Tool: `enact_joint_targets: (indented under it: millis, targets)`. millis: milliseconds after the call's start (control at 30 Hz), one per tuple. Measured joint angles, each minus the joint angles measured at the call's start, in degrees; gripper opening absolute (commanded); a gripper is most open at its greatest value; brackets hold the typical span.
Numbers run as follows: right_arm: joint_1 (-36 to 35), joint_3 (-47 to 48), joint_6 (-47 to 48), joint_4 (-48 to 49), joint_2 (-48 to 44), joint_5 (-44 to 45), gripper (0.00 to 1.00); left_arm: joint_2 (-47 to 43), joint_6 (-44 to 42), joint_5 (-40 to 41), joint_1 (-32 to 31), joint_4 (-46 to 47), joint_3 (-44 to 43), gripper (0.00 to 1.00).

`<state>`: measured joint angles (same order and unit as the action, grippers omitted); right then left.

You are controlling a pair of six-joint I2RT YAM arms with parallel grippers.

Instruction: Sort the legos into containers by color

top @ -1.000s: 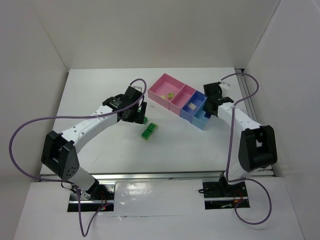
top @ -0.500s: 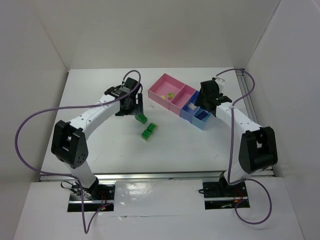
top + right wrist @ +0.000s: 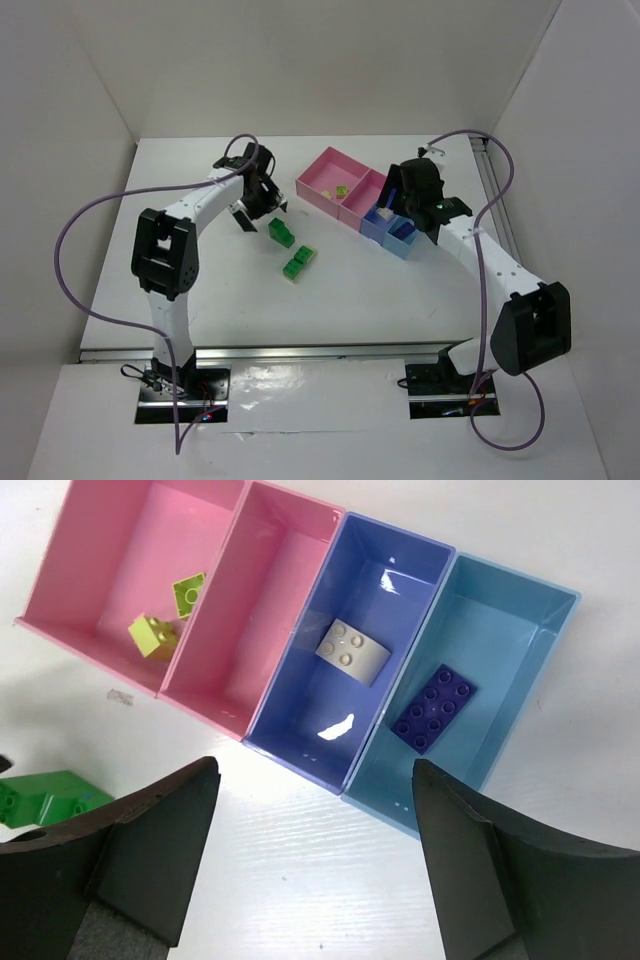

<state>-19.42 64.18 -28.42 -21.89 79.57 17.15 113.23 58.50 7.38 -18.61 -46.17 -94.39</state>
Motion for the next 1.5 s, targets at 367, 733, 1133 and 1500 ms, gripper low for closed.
enact_joint_targets:
  millis: [367, 733, 1133, 1500]
  targets:
    - [-0.1, 0.0, 0.0, -0.5, -0.7, -1.4, 0.86, 5.2, 8.3, -3.4, -0.3, -0.6, -1.9, 0.80]
    - [-0.1, -1.0, 0.0, -1.0, -0.7, -1.6, 0.86, 5.2, 11.1, -4.5, -1.2, -0.5, 0.2, 0.51]
    - [-0.1, -1.7, 0.4, -1.6, -0.7, -4.5, 0.86, 5.0, 3.3, -7.0, -1.4, -0.9, -1.5, 0.00]
    - [-0.1, 0.2, 5.9, -3.4, 0.7, -22.3, 0.86, -3.4, -21.2, -26.0, 0.1, 4.9, -6.0, 0.00]
